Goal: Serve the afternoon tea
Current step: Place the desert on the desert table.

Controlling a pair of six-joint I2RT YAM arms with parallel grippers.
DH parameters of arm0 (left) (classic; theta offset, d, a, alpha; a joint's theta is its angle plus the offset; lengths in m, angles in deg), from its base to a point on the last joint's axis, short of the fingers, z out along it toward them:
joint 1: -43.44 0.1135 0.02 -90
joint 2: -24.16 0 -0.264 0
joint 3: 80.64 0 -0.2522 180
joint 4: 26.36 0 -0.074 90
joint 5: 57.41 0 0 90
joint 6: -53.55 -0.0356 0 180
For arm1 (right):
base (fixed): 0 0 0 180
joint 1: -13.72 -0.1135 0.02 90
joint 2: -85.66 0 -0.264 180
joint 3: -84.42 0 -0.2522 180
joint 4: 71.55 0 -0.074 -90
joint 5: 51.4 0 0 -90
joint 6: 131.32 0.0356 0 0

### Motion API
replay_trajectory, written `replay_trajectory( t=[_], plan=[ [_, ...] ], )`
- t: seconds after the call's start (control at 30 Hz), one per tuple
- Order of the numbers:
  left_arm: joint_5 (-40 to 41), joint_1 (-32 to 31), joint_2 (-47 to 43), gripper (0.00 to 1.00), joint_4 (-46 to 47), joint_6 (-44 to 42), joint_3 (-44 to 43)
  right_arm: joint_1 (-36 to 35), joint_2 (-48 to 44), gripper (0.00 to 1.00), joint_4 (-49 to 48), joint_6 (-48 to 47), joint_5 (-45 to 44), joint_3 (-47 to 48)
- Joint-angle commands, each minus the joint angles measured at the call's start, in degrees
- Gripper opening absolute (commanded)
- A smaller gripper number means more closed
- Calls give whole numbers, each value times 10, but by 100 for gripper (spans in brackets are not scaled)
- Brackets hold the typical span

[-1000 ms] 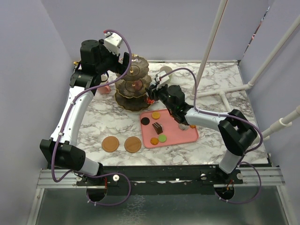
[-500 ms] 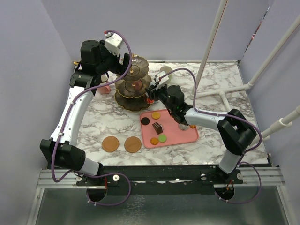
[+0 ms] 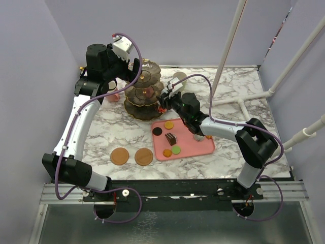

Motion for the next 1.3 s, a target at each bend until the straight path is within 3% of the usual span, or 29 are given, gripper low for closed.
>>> replay_trajectory(
  t=[0.0,0.63,1.27],
  plan=[
    [-16,1,-15,90,-2,-2,-11,-4,-10,44,-39,-8,22,-6],
    [-20,1,-16,92,-3,4,-13,-3,-40,49,-45,-12,36,-29],
    [-16,1,-21,91,-7,-4,-11,-3,-127,38,9,15,41,-79]
  ],
)
